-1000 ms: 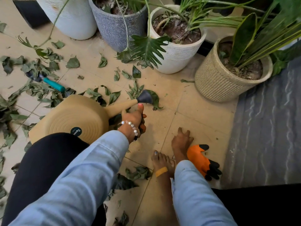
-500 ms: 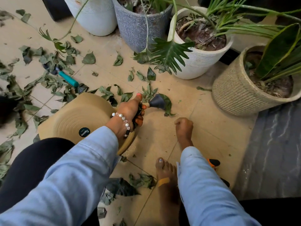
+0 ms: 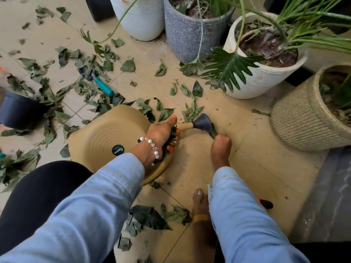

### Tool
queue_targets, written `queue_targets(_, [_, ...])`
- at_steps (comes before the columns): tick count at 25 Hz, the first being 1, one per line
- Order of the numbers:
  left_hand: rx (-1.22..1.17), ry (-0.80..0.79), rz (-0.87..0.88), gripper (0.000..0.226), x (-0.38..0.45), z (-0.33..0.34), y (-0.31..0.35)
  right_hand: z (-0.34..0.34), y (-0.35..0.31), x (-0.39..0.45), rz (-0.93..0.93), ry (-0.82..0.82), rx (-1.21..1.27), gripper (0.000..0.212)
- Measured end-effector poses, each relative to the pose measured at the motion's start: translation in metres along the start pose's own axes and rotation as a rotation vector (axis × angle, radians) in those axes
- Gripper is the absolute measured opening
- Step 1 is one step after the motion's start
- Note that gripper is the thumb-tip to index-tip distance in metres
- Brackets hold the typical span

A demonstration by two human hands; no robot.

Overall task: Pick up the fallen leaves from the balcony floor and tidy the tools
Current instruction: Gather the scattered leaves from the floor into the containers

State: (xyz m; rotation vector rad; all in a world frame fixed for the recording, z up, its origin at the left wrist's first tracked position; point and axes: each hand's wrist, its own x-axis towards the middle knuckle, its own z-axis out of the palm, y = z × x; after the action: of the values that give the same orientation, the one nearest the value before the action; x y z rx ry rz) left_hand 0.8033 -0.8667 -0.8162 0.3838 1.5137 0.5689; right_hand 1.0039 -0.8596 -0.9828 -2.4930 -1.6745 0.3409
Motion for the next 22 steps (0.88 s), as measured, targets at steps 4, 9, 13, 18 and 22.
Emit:
queue_targets(4, [-0.005, -0.013, 0.023, 0.043, -0.004, 0.002, -0.004, -0.018, 0.003, -0.015, 0.503, 0.048, 0.593, 0.016])
queue_targets(9, [-0.054, 0.014, 0.078, 0.032, -0.004, 0.008, -0.004, -0.094, -0.044, -0.053, 0.355, 0.052, 1.397, 0.039])
queue_targets(13, [-0.093, 0.081, 0.165, 0.048, -0.002, 0.006, 0.004, -0.117, -0.109, -0.086, -0.138, -0.172, 1.110, 0.030])
queue_targets(18, [-0.291, 0.039, 0.121, 0.042, 0.004, -0.008, 0.014, -0.139, -0.130, -0.092, -0.461, -0.171, 0.729, 0.022])
queue_targets(22, [-0.382, 0.014, 0.109, 0.009, -0.004, 0.003, 0.016, -0.155, -0.125, -0.081, -0.170, -0.276, 0.977, 0.025])
